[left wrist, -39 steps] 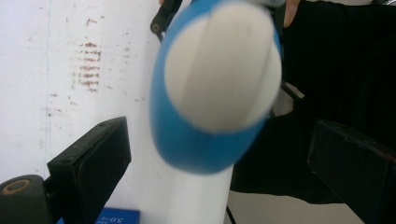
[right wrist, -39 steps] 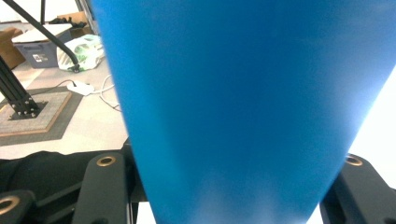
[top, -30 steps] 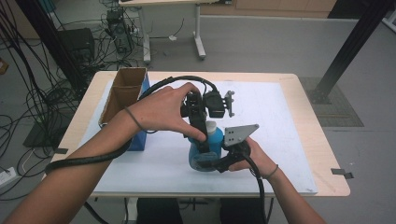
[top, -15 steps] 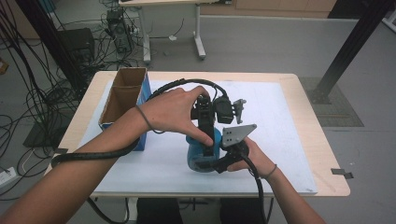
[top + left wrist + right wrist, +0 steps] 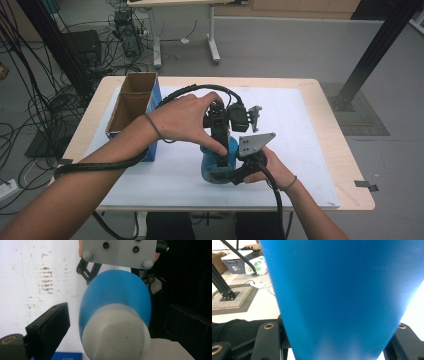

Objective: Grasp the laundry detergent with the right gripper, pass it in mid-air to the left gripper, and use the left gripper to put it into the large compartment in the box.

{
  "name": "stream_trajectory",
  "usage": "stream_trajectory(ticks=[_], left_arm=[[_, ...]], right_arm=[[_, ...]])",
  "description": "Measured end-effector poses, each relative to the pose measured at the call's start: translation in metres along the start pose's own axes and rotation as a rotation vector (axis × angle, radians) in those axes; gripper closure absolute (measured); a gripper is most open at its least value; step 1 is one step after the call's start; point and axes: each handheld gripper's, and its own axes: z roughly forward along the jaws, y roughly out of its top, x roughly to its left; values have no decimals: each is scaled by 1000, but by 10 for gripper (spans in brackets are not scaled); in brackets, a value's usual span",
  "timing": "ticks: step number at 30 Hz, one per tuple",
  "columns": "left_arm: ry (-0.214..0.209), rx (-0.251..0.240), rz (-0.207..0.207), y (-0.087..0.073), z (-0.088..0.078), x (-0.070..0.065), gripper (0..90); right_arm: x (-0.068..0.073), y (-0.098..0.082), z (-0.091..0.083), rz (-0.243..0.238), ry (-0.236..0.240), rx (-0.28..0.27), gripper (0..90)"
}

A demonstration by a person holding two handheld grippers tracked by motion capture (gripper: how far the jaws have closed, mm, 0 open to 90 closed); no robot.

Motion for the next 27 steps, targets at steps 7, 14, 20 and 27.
stream_trajectory(ticks=[7,14,20,27], left_arm=[[2,-1,-2,0,0,1,63],[9,-7,-3,-2,-2,0,64],[10,-10,-3,-2,-2,-1,66],[13,-8,-6,-3,-2,-1,66]], right_arm=[[-1,0,0,-6,1,-1,408],[0,0,0,-4,-2,3,408],[0,1,1,-7,-3,5,408],[-1,1,2,-9,0,5,408]])
